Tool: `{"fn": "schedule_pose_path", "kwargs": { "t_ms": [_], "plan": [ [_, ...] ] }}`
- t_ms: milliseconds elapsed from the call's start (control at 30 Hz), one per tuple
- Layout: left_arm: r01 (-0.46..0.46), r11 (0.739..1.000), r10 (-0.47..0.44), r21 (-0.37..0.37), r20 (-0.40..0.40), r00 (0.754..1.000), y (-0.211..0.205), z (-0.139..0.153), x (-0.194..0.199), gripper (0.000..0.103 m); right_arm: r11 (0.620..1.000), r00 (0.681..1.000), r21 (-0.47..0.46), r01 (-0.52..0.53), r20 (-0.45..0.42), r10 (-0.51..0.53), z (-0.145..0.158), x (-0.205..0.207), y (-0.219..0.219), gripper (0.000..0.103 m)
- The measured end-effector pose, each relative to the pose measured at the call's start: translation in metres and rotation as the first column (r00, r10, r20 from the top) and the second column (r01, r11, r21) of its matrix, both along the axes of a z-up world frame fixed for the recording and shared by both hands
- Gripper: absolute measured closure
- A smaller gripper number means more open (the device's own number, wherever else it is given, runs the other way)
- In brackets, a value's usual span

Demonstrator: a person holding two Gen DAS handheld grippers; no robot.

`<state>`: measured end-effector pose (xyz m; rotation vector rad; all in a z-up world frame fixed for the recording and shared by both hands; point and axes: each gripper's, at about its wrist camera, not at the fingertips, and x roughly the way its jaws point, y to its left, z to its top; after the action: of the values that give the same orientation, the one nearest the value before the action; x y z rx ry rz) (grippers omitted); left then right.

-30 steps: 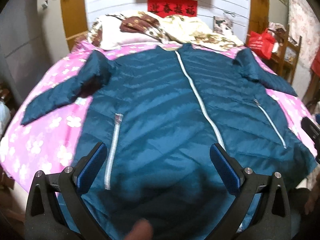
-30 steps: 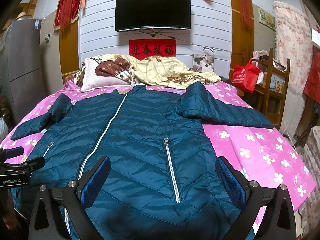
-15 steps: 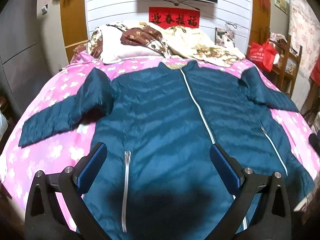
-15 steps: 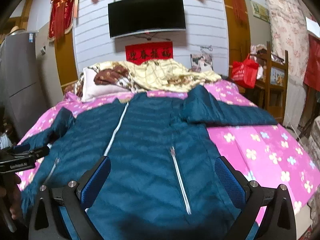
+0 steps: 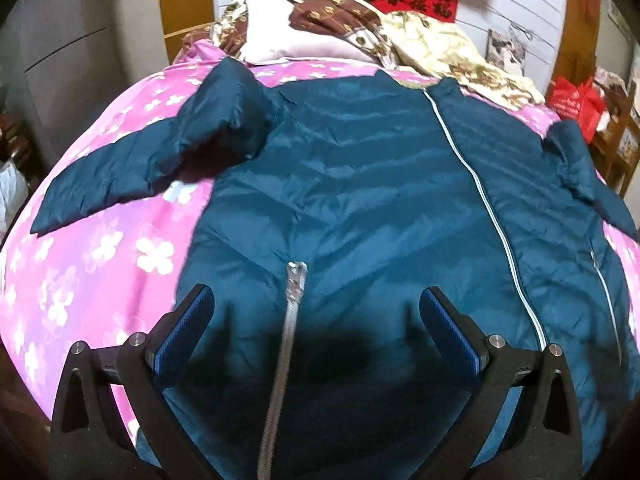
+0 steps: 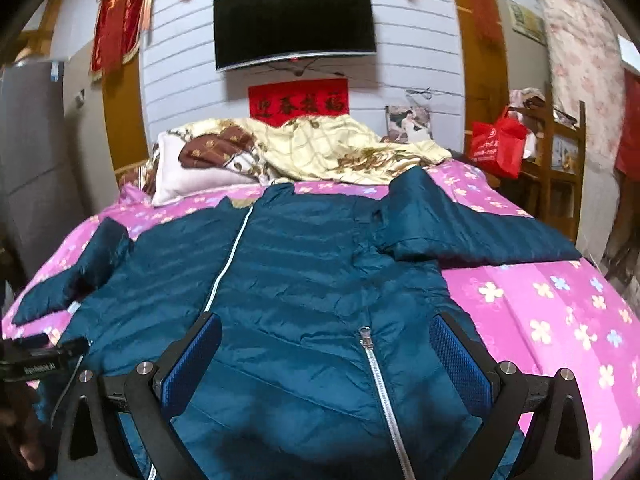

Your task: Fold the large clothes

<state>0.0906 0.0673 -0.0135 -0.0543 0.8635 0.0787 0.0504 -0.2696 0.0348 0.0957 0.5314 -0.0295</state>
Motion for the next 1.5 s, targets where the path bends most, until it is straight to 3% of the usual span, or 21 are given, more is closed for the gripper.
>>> {"fn": "schedule_pose_path", "kwargs": {
  "t_ms": [100,267,600,1500],
  "plan": [
    [0.038,0.999,-0.038,0.011,0.005,0.999,-0.011,-0.001,-0.007,0.000,1.000,0.999,-0.019,0.002,-0.045,-0.003,-0.007,0.004,0.000,0.000],
    [0.108,0.993,-0.111,0.047,0.044,0.993,-0.032,0.002,-0.017,0.000,1.000,0.999,-0.010,0.001,-0.039,-0.001,-0.007,0.002,-0.002,0.000],
    [0.073,0.995,-0.078,0.073,0.069,0.995,-0.029,0.004,-0.020,0.000,0.999,1.000,-0.033,0.012,-0.026,-0.013,-0.006,-0.005,0.002,0.000],
    [0.083,0.995,-0.085,0.047,0.048,0.995,-0.028,0.000,-0.017,0.000,1.000,1.000,-0.022,0.002,-0.018,-0.002,-0.006,-0.005,0.002,0.000]
  ]
}}
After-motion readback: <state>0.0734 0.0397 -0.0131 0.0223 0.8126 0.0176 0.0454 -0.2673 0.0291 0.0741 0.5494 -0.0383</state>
